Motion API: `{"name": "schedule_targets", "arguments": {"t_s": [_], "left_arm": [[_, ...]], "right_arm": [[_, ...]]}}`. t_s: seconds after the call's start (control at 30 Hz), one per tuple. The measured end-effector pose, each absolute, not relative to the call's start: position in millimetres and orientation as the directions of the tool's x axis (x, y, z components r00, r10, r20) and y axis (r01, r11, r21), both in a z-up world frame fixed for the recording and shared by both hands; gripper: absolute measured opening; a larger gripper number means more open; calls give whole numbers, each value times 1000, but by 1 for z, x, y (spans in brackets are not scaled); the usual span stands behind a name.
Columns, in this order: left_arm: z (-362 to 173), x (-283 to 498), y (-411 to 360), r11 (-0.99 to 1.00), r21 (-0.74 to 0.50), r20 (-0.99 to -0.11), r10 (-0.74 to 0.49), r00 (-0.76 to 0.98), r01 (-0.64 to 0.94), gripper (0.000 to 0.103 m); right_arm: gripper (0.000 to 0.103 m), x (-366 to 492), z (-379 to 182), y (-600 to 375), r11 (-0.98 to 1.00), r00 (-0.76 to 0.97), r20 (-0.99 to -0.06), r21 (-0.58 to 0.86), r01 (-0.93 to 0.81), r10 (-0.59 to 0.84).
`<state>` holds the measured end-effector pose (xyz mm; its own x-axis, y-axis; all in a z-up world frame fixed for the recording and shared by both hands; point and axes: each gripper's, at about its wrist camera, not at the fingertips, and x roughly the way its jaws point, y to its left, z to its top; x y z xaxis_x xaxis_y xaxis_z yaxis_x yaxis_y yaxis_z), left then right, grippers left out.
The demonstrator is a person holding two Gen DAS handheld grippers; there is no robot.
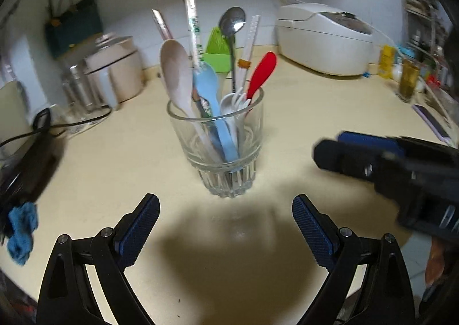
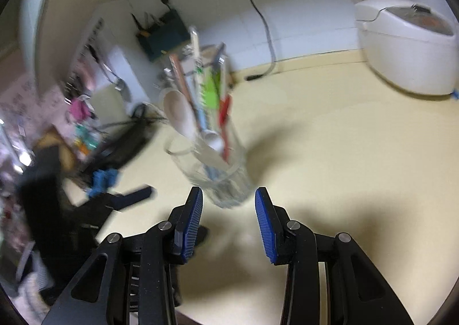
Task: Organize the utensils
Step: 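Set the glass down on the counter and open the left tool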
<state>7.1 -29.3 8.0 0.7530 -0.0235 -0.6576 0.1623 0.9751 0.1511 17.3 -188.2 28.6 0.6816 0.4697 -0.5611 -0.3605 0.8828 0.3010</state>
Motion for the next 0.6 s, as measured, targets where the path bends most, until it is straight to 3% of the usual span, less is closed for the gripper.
{"name": "schedule_targets", "arguments": {"t_s": [0.07,0.23,0.47,0.6], "left_arm": [[6,12,-27,979,159,-652,6,758,129,96],[-2,6,-36,966,241,-657,95,748,89,95],[-8,14,-11,996,51,-749,-6,663,67,95],[-10,14,-3,999,34,-760,-1,650,41,95]], "right_arm": [[38,13,28,-185,906,700,-576,240,-348,421],[38,12,18,-191,909,679,-605,259,-326,416],[38,12,13,-186,915,655,-641,233,-330,400],[38,15,10,-188,933,668,-654,202,-297,354]]}}
